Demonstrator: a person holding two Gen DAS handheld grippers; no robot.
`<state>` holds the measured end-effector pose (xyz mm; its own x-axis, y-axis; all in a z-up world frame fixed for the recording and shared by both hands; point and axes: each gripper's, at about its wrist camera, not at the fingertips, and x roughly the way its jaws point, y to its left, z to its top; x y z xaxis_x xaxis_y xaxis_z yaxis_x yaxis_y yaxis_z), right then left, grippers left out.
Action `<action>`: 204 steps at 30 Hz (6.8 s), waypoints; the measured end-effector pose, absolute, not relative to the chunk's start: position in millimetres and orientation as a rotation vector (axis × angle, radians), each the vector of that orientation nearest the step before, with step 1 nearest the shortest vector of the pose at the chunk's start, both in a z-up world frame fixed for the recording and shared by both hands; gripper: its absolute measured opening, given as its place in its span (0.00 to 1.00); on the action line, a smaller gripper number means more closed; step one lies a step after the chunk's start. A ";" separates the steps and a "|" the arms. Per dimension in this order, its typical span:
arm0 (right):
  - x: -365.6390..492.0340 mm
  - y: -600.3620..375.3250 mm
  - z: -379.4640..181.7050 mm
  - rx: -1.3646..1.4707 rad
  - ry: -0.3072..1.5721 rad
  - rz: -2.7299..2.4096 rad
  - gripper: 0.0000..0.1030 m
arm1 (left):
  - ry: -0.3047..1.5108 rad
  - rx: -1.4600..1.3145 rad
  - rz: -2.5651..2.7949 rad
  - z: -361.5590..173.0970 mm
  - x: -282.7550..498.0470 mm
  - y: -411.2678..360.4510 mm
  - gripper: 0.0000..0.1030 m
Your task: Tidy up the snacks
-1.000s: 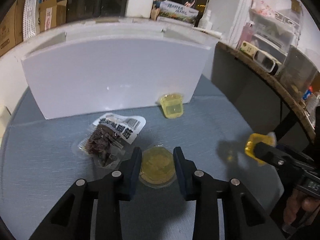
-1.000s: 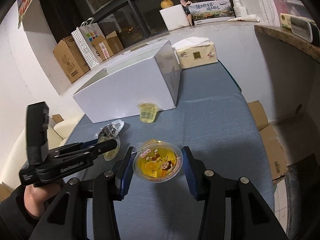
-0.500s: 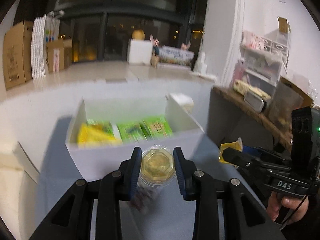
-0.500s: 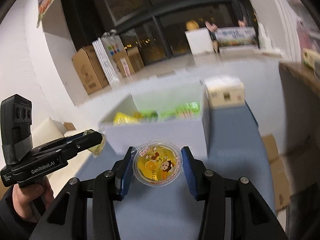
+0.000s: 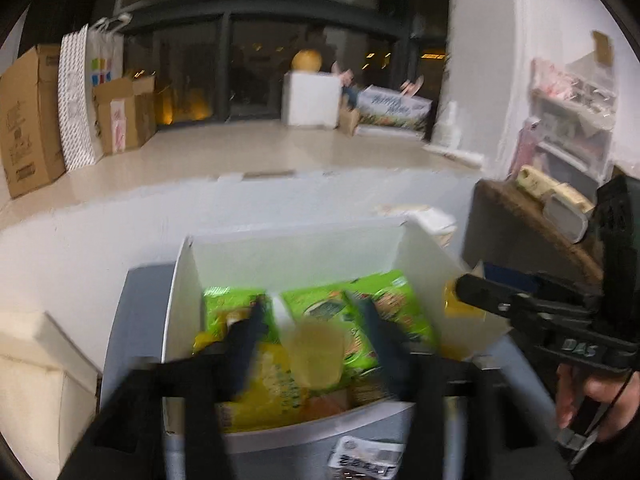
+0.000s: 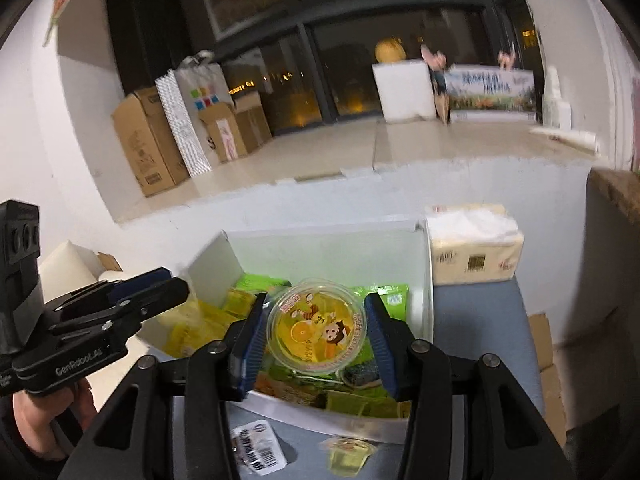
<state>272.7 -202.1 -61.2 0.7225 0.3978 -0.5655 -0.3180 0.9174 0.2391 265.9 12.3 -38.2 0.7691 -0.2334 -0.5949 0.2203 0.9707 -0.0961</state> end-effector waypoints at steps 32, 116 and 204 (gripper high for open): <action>151.9 -232.9 -143.8 0.212 0.793 0.344 1.00 | 0.742 -0.023 -0.292 -90.5 100.9 -10.5 1.00; 274.9 -184.8 -31.7 0.043 0.611 0.338 0.45 | 0.653 -0.015 -0.253 -26.7 272.4 15.4 0.47; 7.6 -216.3 -19.8 0.009 0.491 0.358 1.00 | 0.528 0.002 -0.012 -0.5 -16.4 1.7 1.00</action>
